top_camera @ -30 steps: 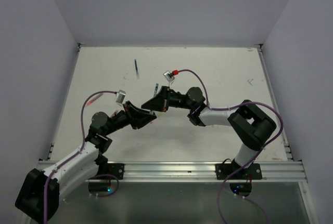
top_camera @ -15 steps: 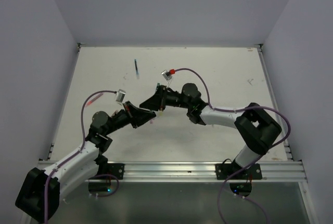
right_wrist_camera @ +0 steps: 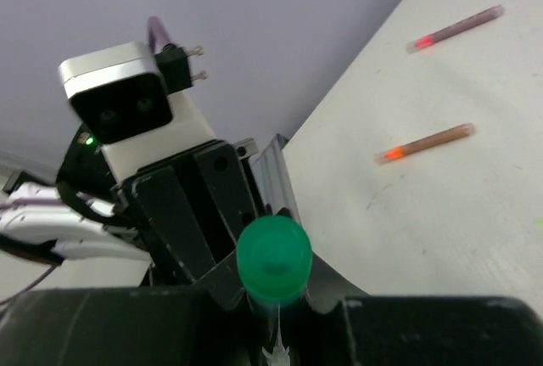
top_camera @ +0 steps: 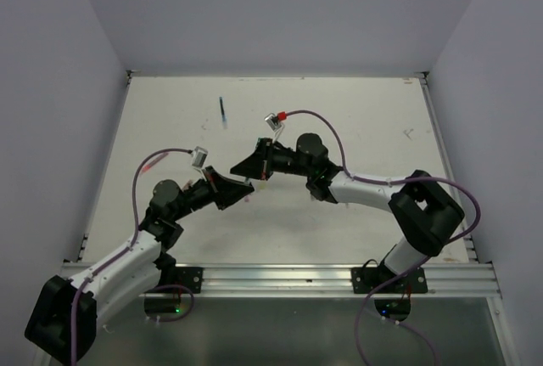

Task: Open the pen caps

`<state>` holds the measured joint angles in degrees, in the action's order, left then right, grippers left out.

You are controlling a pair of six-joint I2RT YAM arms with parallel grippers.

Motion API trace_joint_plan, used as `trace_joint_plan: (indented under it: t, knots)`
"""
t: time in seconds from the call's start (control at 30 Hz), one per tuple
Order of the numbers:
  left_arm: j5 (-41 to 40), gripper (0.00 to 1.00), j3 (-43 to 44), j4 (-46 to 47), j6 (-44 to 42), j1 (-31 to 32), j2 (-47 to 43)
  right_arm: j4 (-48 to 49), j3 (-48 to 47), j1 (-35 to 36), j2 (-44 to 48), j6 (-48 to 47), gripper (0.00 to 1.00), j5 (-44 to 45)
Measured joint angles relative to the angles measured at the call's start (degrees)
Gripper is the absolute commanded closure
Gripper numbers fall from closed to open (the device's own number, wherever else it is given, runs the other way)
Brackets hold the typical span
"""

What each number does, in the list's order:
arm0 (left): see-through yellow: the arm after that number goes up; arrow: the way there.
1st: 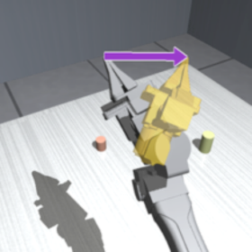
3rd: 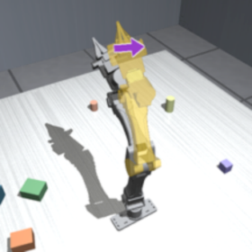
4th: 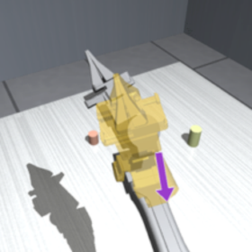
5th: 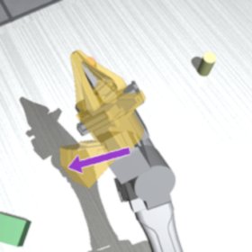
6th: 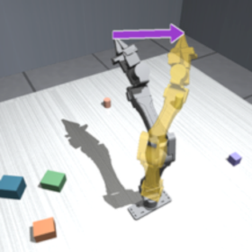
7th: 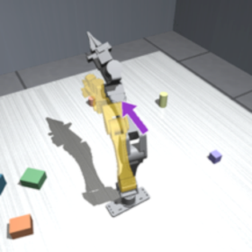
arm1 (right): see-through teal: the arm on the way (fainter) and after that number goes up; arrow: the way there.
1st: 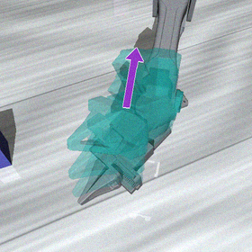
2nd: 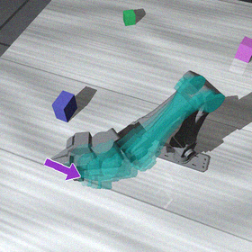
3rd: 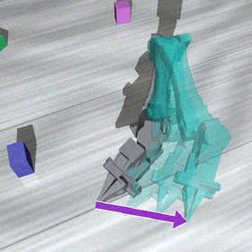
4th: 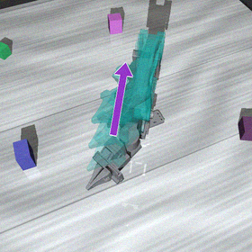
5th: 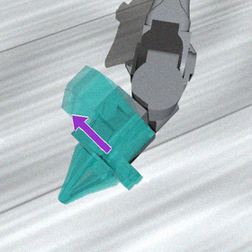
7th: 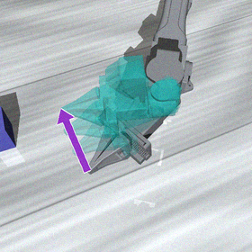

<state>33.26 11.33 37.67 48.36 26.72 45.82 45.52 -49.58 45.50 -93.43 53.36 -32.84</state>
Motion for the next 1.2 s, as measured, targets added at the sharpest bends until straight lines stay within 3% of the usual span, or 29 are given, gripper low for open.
trace_joint_plan:
  t: [0.1,0.27,0.47,0.7,0.87,1.0,1.2]
  knots:
    - [-3.13,1.00,2.45,-6.51,-3.67,0.57,-0.33,-6.84,-1.44,0.79,1.03,-2.40,1.00,4.98]
    - [-17.66,1.00,9.73,-17.97,-13.86,4.72,-0.74,-36.94,-17.29,3.98,1.14,-7.37,1.00,23.06]
    - [-23.67,1.00,9.35,-18.62,-18.49,7.45,-0.44,-56.61,-30.84,5.01,-2.99,-7.91,1.00,37.44]
    - [-25.07,1.00,8.04,-19.65,-20.02,8.24,0.11,-66.34,-33.40,0.04,-6.08,-8.48,1.00,39.63]
    - [-34.88,1.00,12.81,-29.46,-18.80,8.28,3.54,-72.72,-38.88,-2.01,-9.49,-13.99,1.00,37.59]
    - [-40.94,1.00,16.11,-32.83,-16.52,8.28,9.62,-74.66,-33.70,-1.62,-9.25,-17.35,1.00,37.64]
    - [-42.27,1.00,15.56,-32.41,-14.78,8.22,17.33,-77.92,-24.41,-1.46,-9.27,-19.82,1.00,38.49]
